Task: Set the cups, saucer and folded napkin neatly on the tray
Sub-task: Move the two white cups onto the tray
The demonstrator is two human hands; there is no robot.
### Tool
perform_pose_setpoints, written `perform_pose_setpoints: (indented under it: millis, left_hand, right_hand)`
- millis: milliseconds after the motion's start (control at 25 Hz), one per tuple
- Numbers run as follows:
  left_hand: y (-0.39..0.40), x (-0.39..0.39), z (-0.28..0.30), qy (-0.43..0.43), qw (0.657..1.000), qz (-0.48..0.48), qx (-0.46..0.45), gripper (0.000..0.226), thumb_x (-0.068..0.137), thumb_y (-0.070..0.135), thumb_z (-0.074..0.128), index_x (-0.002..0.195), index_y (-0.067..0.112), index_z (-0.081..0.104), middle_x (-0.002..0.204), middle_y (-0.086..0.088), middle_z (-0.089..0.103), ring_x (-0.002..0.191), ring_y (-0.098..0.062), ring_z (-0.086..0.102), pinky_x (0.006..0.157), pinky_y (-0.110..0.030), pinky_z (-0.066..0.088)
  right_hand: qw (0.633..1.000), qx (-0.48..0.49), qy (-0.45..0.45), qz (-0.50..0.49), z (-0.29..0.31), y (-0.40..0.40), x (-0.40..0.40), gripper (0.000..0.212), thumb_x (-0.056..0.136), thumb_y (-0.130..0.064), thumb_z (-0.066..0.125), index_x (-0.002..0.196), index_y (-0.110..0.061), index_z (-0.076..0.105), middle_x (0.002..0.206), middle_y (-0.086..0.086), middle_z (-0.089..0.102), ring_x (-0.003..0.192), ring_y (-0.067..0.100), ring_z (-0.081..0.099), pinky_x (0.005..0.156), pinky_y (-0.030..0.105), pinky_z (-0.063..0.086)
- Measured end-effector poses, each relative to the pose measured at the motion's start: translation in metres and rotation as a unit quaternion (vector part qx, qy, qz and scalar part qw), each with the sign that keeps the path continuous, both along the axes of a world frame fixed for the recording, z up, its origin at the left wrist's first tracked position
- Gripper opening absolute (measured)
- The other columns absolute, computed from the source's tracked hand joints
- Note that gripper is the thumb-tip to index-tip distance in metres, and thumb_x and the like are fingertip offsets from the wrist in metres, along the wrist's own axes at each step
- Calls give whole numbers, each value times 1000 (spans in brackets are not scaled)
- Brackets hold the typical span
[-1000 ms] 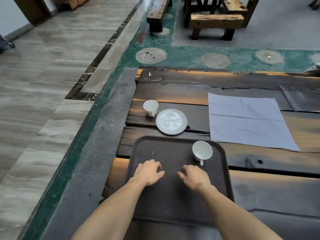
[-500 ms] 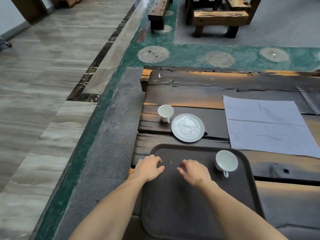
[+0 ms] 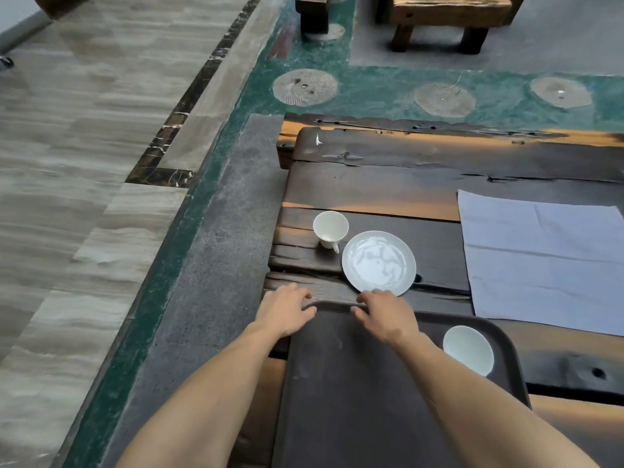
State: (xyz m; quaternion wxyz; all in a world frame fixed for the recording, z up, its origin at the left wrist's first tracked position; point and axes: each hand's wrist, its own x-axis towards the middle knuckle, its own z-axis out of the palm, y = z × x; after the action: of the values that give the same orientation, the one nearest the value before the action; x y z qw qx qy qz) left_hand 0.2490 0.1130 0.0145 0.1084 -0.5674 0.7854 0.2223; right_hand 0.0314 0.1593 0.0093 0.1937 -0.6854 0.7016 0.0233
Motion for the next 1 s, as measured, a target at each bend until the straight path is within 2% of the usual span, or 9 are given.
perform_pose_setpoints:
  millis: [360, 560, 640, 720, 920, 1000]
  left_hand:
    - [-109, -10, -9, 2, 999, 19, -51, 61, 81, 57, 63, 133, 29, 51, 133, 1, 55, 124, -22, 49, 100, -42, 37]
    - [-146, -24, -17, 38, 996, 59, -59, 83, 74, 58, 72, 142, 27, 36, 137, -1, 52, 127, -25, 46, 99, -45, 37]
    - [-155, -30, -22, 48, 995, 62, -58, 89, 72, 57, 75, 144, 28, 33, 139, -1, 51, 128, -25, 46, 99, -46, 37]
    - [-161, -34, -26, 58, 995, 58, -59, 88, 70, 55, 76, 143, 29, 34, 137, -1, 52, 127, -25, 46, 99, -45, 36]
    - [-166, -43, -34, 87, 994, 50, -52, 76, 71, 53, 75, 135, 26, 42, 132, 1, 54, 123, -24, 49, 98, -46, 38]
    - [-167, -44, -35, 93, 993, 49, -57, 74, 71, 54, 74, 132, 25, 44, 132, 3, 54, 122, -23, 49, 98, -46, 38]
  right_hand:
    - [999, -38, 7, -10, -7, -116, -29, 44, 92, -47, 56, 130, -25, 52, 126, 2, 62, 116, 28, 55, 87, 40, 46]
    - [999, -38, -9, 8, -20, -160, -29, 66, 87, -43, 66, 143, -27, 35, 132, 2, 59, 119, 31, 52, 87, 39, 43]
    - [999, -37, -12, 21, -24, -174, -27, 72, 83, -43, 70, 143, -28, 34, 133, 0, 59, 119, 31, 52, 85, 39, 42]
    - [998, -40, -10, 37, -28, -183, -24, 73, 80, -44, 71, 142, -29, 35, 133, -1, 58, 117, 31, 52, 83, 39, 41]
    - [999, -32, -33, 26, -38, -191, -16, 76, 78, -44, 71, 143, -30, 34, 137, 1, 55, 121, 31, 49, 91, 46, 38]
    - [998, -33, -51, 16, -38, -190, -15, 74, 77, -44, 72, 141, -28, 38, 133, 3, 57, 118, 32, 50, 88, 45, 37]
